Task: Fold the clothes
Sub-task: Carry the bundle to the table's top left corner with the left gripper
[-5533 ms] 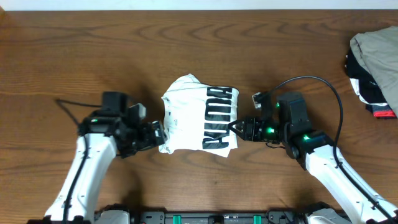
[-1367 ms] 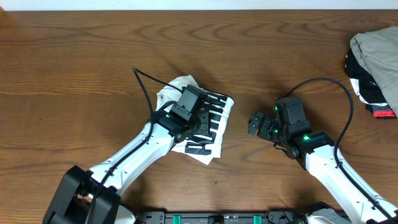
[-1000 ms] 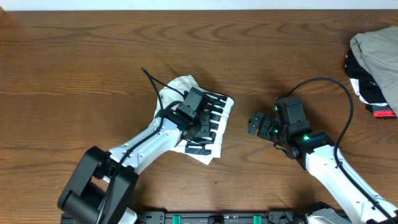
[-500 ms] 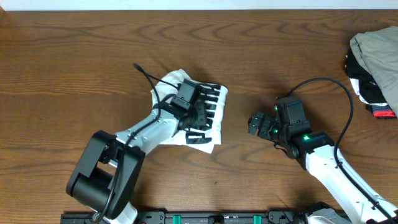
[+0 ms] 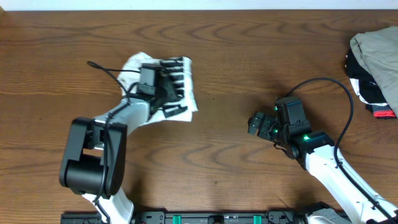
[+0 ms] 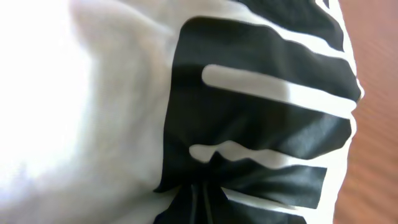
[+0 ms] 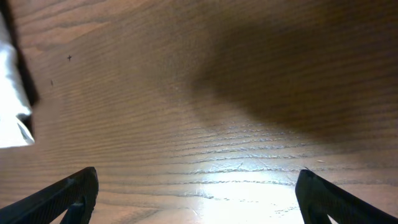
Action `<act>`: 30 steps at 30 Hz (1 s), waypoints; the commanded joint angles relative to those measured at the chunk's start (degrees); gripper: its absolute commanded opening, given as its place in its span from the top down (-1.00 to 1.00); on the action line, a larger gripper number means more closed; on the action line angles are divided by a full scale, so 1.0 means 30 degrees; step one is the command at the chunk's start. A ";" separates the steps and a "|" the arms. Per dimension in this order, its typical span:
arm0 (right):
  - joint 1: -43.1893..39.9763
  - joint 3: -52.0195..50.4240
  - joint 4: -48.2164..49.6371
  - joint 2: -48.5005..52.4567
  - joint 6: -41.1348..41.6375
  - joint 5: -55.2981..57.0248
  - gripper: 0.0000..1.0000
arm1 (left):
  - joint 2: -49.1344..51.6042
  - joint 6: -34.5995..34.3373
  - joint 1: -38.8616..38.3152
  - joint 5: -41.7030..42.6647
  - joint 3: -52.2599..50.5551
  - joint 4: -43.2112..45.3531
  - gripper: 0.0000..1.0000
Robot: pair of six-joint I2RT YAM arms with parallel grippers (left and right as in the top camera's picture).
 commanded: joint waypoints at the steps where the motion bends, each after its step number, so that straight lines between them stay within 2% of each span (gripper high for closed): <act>1: 0.0175 -0.0036 0.0000 -0.0138 0.0117 0.0335 -0.99 | 0.1100 0.0124 0.1530 -0.2033 -0.0211 0.0736 0.88; 6: 0.0175 -0.0036 0.0000 -0.0138 0.0117 0.0335 -0.98 | 0.1807 0.0933 0.3322 -0.2856 0.0124 0.1647 0.88; 12: 0.0168 -0.0036 0.0000 -0.0124 0.0117 0.0918 -0.99 | 0.2965 0.3956 0.5362 -0.2761 0.1749 0.0823 0.88; 17: 0.0175 -0.0036 0.0000 -0.0124 0.0117 0.1056 -0.98 | 0.4029 0.5238 0.6455 -0.1202 0.3293 0.0692 0.88; 24: 0.0175 -0.0036 0.0000 -0.0124 0.0117 0.1188 -0.98 | 0.6659 0.6965 0.6411 -0.0627 0.7300 -0.0437 0.88; 30: 0.0175 -0.0036 0.0000 -0.0124 0.0117 0.1195 -0.99 | 0.9806 0.7235 0.6375 -0.0619 1.1307 -0.1705 0.87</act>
